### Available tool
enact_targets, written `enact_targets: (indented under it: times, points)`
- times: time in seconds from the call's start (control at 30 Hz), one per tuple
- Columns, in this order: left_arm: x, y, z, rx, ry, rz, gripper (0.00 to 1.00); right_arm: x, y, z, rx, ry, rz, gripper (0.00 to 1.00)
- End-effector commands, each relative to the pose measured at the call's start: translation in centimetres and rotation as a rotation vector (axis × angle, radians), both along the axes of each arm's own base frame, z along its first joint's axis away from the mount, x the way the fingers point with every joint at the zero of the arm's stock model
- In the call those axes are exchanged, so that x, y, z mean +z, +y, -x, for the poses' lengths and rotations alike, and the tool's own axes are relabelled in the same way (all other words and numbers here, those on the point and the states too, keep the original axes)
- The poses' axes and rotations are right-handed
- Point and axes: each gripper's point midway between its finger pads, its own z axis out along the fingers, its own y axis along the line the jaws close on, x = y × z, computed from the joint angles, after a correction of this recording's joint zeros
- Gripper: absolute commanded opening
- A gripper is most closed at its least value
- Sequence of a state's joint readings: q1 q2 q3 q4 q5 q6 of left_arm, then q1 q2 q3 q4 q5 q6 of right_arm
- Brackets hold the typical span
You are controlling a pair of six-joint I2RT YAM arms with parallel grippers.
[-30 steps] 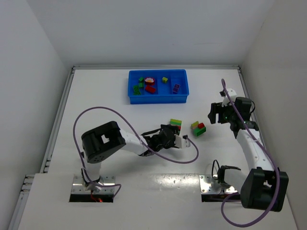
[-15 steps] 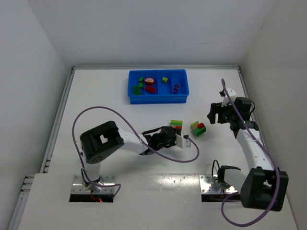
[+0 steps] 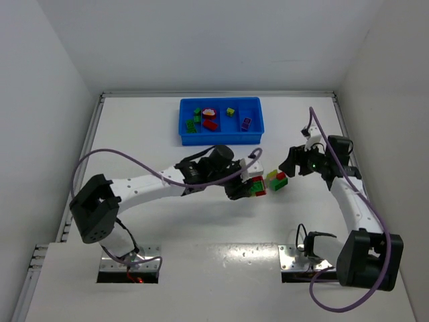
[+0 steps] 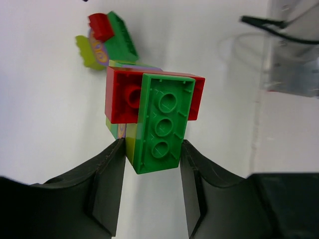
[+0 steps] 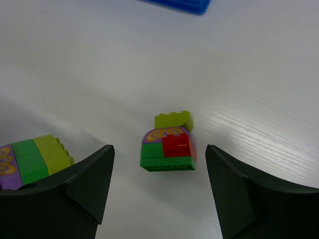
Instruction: Sort the legos into containers by color
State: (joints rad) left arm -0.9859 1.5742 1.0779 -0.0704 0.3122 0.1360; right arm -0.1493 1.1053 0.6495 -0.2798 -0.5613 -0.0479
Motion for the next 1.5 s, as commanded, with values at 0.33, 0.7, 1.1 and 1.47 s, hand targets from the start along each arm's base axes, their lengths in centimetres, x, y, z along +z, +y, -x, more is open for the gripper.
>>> enact_targets:
  times: [0.33, 0.7, 1.1, 1.47]
  points:
    - [8.0, 8.4, 3.4, -0.314, 0.677, 0.311, 0.15, 7.7, 7.1, 3.6, 0.548, -0.006, -0.382, 0.74]
    - [8.4, 10.5, 2.3, -0.420, 0.891, 0.399, 0.14, 7.6, 12.6, 8.9, 0.941, -0.048, -0.477, 0.72]
    - [8.4, 10.3, 2.3, -0.449, 0.925, 0.401, 0.14, 6.7, 17.1, 10.1, 1.167, -0.029, -0.423, 0.74]
    - [8.5, 10.0, 3.1, -0.477, 0.934, 0.394, 0.14, 6.1, 18.9, 9.8, 1.220, 0.011, -0.446, 0.66]
